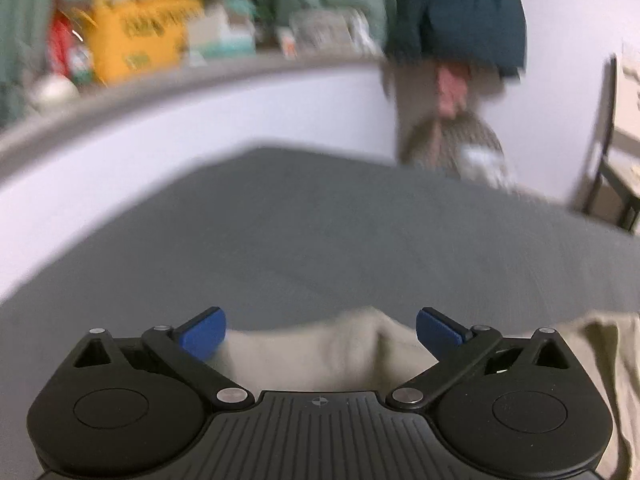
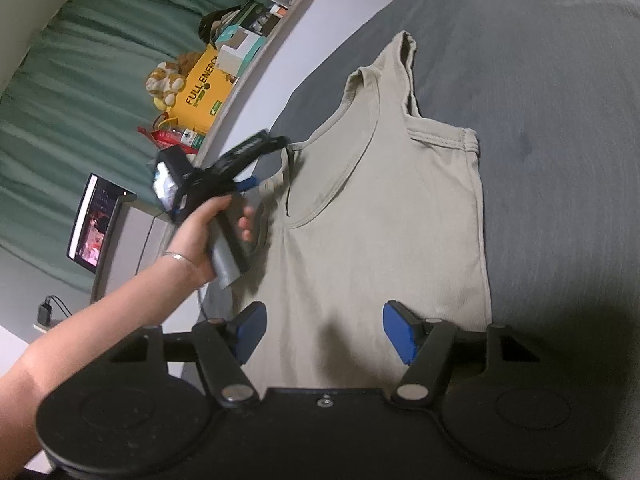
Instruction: Fold clothes
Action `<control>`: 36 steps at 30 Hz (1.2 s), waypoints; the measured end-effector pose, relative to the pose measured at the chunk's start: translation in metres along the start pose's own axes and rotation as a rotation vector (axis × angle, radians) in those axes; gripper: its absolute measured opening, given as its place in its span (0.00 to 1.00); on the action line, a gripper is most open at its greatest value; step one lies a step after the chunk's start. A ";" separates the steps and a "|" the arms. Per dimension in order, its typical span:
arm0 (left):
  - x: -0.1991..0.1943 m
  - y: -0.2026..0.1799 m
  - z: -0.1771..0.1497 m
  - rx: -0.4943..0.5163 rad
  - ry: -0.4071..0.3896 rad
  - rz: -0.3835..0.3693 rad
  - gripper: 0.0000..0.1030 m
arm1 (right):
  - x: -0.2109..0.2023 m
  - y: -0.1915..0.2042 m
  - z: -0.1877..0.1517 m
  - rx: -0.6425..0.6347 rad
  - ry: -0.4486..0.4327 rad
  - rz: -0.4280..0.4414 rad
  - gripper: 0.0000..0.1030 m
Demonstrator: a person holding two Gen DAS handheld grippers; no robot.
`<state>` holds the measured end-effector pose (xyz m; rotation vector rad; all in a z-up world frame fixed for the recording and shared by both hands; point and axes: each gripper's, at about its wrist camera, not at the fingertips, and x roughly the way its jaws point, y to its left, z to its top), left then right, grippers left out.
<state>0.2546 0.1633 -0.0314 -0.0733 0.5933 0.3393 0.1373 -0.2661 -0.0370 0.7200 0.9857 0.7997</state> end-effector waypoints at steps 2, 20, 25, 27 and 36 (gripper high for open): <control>-0.006 0.017 0.004 -0.005 0.012 -0.028 1.00 | -0.001 0.003 0.000 -0.022 -0.006 -0.008 0.62; 0.011 0.040 0.021 0.260 0.143 -0.113 1.00 | 0.008 0.079 0.085 -0.782 -0.194 -0.498 0.57; 0.025 0.026 0.029 0.376 0.176 -0.124 1.00 | 0.062 0.088 0.121 -0.923 -0.036 -0.567 0.54; 0.038 0.025 0.032 0.377 0.229 -0.081 1.00 | 0.073 0.084 0.131 -0.912 -0.002 -0.567 0.54; 0.066 0.041 0.035 0.393 0.303 -0.058 1.00 | 0.124 0.063 0.174 -0.857 0.151 -0.566 0.49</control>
